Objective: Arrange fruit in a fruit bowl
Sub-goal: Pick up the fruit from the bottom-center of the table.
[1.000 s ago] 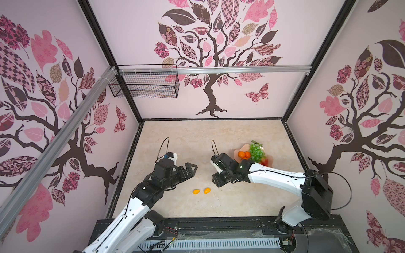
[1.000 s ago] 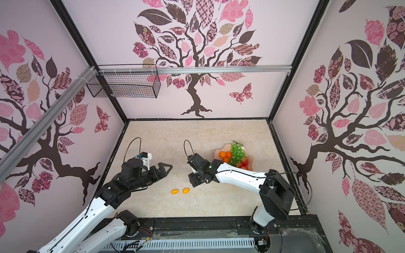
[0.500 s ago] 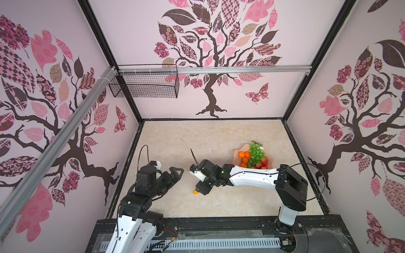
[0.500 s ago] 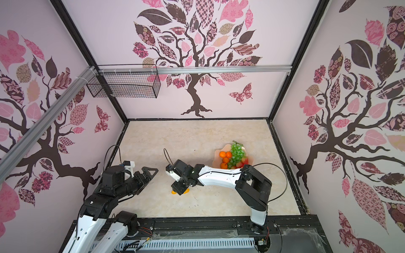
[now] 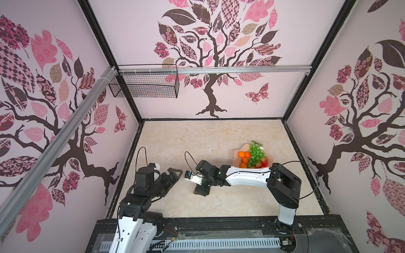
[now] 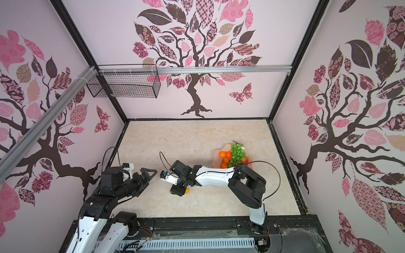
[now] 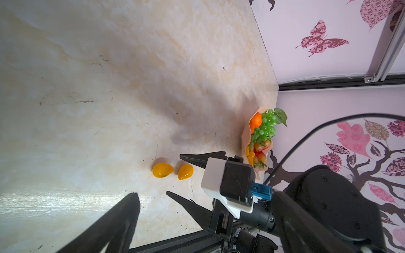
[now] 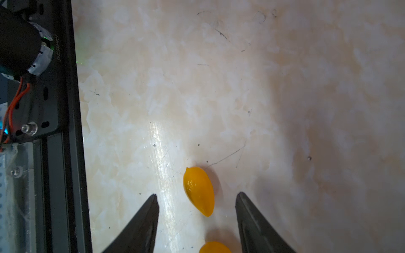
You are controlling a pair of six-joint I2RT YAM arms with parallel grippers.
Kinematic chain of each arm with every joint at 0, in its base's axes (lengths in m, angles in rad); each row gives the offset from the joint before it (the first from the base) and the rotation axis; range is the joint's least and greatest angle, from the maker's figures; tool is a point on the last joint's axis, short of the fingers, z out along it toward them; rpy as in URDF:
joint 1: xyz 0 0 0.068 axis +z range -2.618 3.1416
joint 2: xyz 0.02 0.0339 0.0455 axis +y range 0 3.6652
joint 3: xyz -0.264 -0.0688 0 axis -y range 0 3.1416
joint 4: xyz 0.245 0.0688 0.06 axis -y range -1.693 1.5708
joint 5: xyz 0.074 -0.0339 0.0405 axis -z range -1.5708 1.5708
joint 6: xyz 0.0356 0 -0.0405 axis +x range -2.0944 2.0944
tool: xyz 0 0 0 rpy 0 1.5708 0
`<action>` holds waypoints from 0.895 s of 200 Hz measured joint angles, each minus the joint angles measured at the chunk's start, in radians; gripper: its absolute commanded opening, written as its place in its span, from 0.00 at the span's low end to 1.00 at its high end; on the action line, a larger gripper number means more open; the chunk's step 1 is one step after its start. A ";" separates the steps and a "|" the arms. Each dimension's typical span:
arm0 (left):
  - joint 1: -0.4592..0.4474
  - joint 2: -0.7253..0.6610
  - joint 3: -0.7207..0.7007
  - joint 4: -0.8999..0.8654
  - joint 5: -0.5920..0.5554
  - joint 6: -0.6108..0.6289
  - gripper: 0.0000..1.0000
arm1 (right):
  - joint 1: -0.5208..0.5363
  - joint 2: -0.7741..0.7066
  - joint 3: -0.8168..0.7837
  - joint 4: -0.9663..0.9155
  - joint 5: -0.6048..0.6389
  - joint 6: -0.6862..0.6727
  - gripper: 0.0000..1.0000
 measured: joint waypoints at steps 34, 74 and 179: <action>0.040 -0.015 -0.039 0.006 0.039 -0.034 0.98 | 0.000 0.039 0.000 0.006 0.001 -0.047 0.56; 0.043 -0.018 -0.045 0.016 0.053 -0.052 0.98 | 0.000 0.082 0.006 0.006 0.011 -0.076 0.52; 0.044 -0.018 -0.045 0.036 0.063 -0.056 0.98 | 0.000 0.116 0.039 0.006 0.026 -0.079 0.42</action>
